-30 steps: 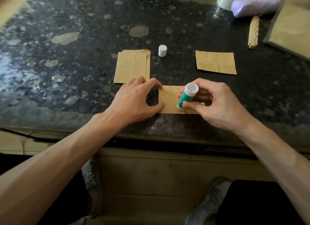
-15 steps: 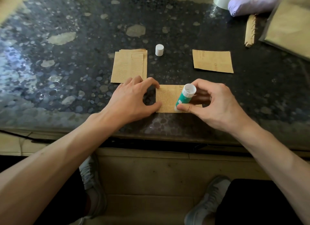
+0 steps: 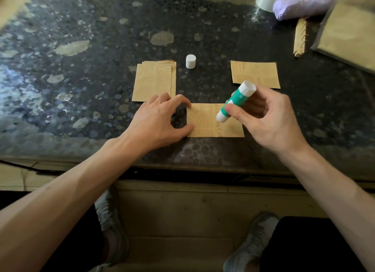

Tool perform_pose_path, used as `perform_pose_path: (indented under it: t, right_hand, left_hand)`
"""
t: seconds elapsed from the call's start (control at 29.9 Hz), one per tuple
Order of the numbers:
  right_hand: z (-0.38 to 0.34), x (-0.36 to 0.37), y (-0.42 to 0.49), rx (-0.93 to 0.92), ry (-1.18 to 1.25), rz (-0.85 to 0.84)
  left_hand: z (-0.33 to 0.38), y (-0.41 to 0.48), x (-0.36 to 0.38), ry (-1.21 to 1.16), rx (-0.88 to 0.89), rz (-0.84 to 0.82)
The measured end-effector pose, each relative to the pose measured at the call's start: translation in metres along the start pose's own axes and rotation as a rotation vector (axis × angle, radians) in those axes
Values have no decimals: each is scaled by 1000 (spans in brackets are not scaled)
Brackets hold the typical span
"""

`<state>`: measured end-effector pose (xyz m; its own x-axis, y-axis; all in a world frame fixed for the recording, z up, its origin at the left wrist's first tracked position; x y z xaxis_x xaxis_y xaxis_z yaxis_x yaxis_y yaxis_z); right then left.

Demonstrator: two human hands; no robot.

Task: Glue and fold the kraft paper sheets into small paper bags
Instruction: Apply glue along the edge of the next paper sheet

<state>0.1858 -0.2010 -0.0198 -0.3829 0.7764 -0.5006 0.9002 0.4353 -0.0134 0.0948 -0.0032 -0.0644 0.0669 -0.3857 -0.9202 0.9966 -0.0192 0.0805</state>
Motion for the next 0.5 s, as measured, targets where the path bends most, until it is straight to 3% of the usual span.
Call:
perform_pose_path:
  t: [0.5]
  right_hand:
    - [-4, 23, 11, -63, -298, 22]
  left_hand:
    - [-1, 1, 0, -3, -11, -18]
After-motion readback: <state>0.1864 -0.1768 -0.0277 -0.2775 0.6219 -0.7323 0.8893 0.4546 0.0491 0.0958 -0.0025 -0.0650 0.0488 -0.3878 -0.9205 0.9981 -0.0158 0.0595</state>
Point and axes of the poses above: each hand's wrist, its own y-axis towards the middle knuckle, its own x-axis out of the palm, z = x × y, the point moved 10 cm from there along y, towards the middle knuckle, and after that the axes turned 14 degrees about x, right-handed, at the moved point
